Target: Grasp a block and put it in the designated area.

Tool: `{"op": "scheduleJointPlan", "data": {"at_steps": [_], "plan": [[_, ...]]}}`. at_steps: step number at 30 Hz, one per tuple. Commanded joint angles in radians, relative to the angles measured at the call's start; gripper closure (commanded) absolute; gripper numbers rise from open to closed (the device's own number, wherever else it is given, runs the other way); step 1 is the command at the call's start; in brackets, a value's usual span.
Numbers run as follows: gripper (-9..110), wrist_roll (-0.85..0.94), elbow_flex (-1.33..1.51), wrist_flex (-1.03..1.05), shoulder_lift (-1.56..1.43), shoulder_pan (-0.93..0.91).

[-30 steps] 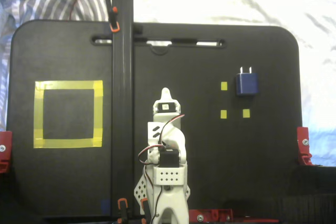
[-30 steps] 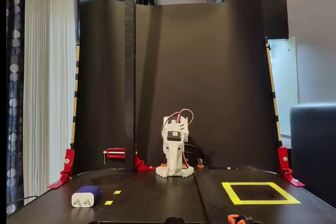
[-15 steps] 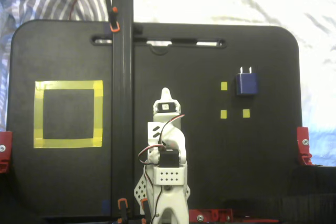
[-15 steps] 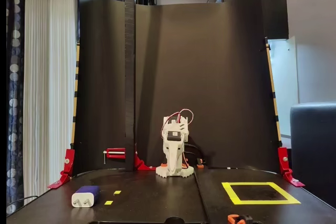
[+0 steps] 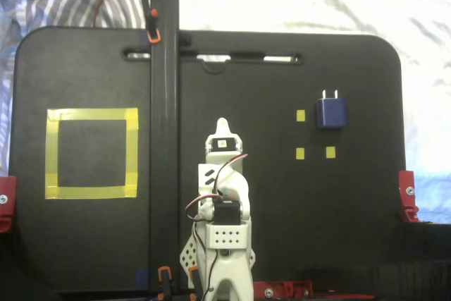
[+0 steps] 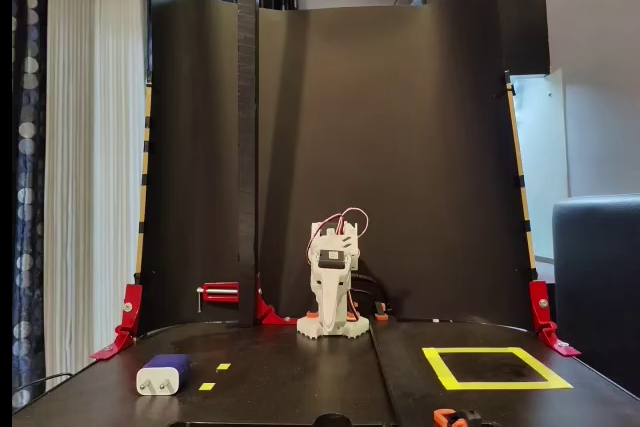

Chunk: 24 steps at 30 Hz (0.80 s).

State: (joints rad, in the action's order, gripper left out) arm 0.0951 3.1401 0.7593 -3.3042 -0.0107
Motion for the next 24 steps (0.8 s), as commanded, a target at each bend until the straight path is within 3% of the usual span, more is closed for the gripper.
{"op": "scheduleJointPlan", "data": {"at_steps": [1, 7, 15, 24], "plan": [[102, 0.000, 0.003, 0.000, -0.006, 0.002], [102, 0.017, 0.000, -0.117, 0.048, 0.000], [102, 0.219, -0.147, -0.301, 0.293, -0.064], [102, 0.494, -0.512, -0.311, 0.681, -0.094]]}}
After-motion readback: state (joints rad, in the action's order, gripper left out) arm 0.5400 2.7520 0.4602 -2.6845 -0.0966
